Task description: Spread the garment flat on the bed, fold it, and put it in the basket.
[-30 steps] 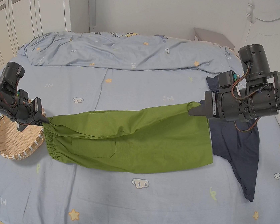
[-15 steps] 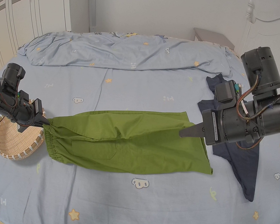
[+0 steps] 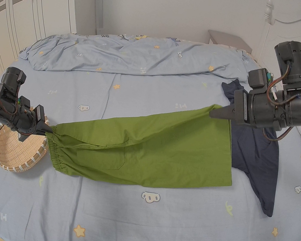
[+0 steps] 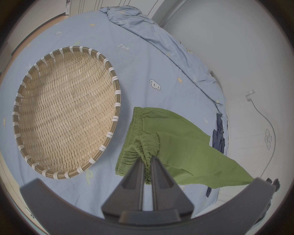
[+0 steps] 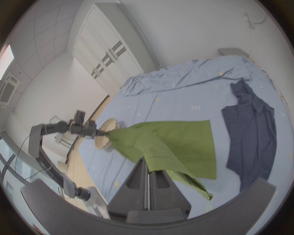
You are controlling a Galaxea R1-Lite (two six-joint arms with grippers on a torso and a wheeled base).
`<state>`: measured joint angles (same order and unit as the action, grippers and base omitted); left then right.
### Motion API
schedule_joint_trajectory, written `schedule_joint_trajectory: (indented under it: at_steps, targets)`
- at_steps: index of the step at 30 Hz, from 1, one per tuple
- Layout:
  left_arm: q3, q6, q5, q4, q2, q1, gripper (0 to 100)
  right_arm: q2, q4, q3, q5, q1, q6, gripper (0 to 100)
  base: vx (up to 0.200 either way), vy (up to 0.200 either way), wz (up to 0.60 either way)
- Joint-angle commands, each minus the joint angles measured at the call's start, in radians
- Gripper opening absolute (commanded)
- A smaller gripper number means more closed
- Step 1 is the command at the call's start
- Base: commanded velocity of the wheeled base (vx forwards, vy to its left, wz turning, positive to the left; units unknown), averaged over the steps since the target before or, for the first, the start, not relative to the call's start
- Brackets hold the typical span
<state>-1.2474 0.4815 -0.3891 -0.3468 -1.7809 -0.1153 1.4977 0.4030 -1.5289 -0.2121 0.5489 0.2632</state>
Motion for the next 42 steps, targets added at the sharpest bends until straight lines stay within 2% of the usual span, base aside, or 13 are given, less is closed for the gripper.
schedule_joint_trajectory:
  at_steps: [1, 4, 10, 15, 16, 27, 42]
  targets:
    - [-0.004, 0.002, -0.002, 0.011, 0.008, -0.018, 0, 0.099, -0.01, -0.125, -0.003, -0.104, -0.004, 0, 0.0, 0.0, 0.0]
    - [-0.003, 0.002, -0.002, 0.022, 0.009, -0.021, 0, 0.156, -0.006, -0.191, -0.003, -0.139, -0.004, 0, 0.0, 0.0, 0.0]
    - [-0.003, 0.002, -0.002, 0.026, 0.008, -0.017, 0, 0.225, -0.01, -0.218, -0.003, -0.19, -0.002, 0, 0.0, 0.0, 0.0]
    - [-0.009, 0.002, -0.002, 0.028, 0.001, -0.014, 0, 0.246, -0.015, -0.22, -0.004, -0.202, -0.001, 0, 0.0, 0.0, 0.0]
    - [-0.01, 0.002, 0.0, 0.069, -0.012, -0.009, 0, 0.289, -0.027, -0.241, -0.004, -0.221, -0.001, 0, 0.0, 0.0, 0.0]
    - [-0.012, 0.0, 0.003, 0.135, -0.046, -0.006, 0, 0.406, -0.066, -0.3, -0.004, -0.248, -0.004, 0, 0.0, 0.0, 0.0]
    - [-0.015, -0.001, 0.003, 0.164, -0.081, 0.019, 0, 0.449, -0.067, -0.298, -0.003, -0.264, -0.001, 0, 0.0, 0.0, 0.0]
